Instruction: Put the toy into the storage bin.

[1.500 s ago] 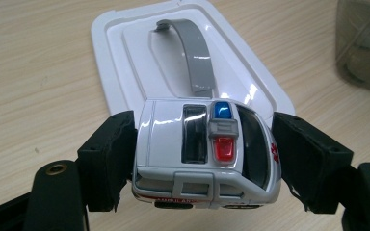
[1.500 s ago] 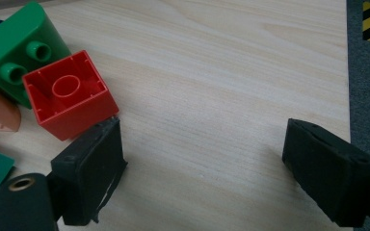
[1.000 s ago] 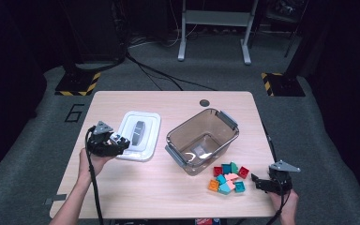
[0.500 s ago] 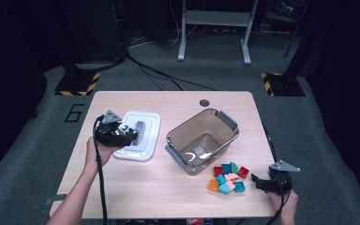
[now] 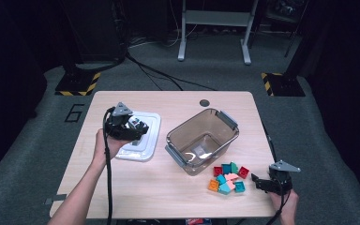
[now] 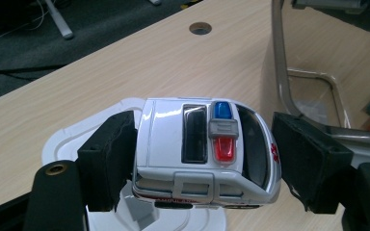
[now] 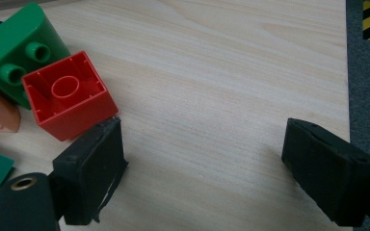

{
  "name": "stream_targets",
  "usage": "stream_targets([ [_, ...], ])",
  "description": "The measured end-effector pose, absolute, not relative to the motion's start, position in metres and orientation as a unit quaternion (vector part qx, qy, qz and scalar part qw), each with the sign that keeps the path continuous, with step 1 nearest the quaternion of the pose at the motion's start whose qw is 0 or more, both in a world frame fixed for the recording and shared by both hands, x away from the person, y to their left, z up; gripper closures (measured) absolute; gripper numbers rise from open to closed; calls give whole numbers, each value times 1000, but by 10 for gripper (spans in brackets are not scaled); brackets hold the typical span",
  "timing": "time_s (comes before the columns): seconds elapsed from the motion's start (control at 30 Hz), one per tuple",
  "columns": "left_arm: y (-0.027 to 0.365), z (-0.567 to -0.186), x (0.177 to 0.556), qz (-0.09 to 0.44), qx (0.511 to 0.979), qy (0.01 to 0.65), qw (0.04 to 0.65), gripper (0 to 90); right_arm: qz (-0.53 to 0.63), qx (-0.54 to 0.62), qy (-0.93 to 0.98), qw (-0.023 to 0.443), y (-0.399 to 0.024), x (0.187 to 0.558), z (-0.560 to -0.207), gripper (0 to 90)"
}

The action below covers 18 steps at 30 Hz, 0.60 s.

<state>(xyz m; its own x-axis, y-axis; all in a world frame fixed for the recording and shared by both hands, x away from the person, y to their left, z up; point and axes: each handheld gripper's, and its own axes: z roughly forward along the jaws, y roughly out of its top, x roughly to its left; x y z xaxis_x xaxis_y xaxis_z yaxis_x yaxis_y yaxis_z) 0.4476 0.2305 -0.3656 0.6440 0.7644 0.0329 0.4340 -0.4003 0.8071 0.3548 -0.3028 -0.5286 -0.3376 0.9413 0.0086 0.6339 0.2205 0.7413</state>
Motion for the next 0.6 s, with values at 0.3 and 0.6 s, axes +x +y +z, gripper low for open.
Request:
stream_targets([
  [0.3,202,-360,448,197,818,347,414,259,333,527,747,231,-303,355,-529,144],
  [0.6,171,-359,446,182,829,325,417,259,333,527,747,232,-303,355,-529,144],
])
